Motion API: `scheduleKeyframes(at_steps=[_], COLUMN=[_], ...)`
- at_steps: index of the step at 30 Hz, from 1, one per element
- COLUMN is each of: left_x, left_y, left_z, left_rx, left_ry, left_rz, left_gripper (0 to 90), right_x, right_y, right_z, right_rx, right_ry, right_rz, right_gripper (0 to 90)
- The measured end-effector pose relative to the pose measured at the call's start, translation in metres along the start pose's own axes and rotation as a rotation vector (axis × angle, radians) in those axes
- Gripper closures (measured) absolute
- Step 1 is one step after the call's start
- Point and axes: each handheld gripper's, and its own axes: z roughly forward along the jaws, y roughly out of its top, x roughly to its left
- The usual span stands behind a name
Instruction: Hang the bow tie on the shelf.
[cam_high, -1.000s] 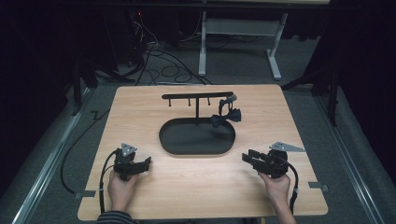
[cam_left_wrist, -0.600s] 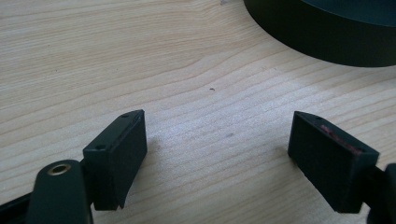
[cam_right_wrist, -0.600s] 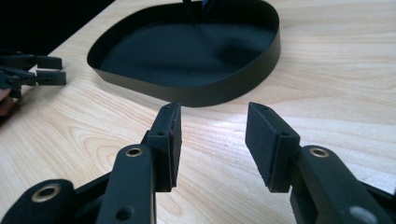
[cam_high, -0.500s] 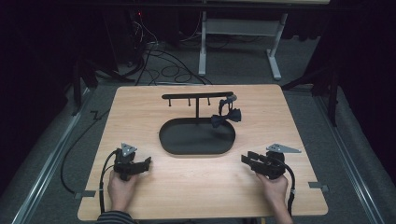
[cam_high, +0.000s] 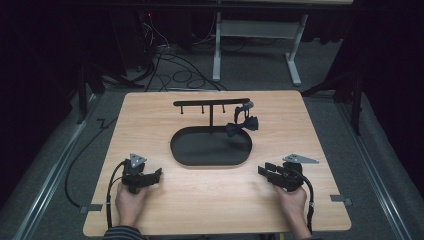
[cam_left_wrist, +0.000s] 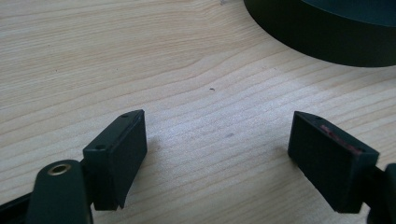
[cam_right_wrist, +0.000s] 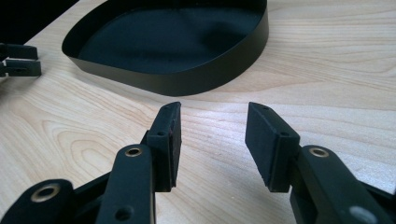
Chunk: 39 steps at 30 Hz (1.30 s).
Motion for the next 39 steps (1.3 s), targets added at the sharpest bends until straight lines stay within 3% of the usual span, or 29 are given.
scheduleKeyframes(at_steps=[12, 23, 39], left_x=[0.0, 0.0, 0.0], left_y=[0.0, 0.0, 0.0], left_z=[0.0, 0.0, 0.0], left_rx=[0.0, 0.0, 0.0], left_ry=[0.0, 0.0, 0.0], left_rz=[0.0, 0.0, 0.0], left_gripper=[19.9, 19.9, 19.9], right_x=[-0.002, -0.001, 0.0], right_y=[-0.002, -0.002, -0.003], right_z=[0.01, 0.018, 0.025], right_rx=[0.02, 0.046, 0.071], right_ry=[-0.03, -0.089, -0.135], right_rz=[-0.001, -0.032, -0.056], right_gripper=[57.6, 57.5, 55.0])
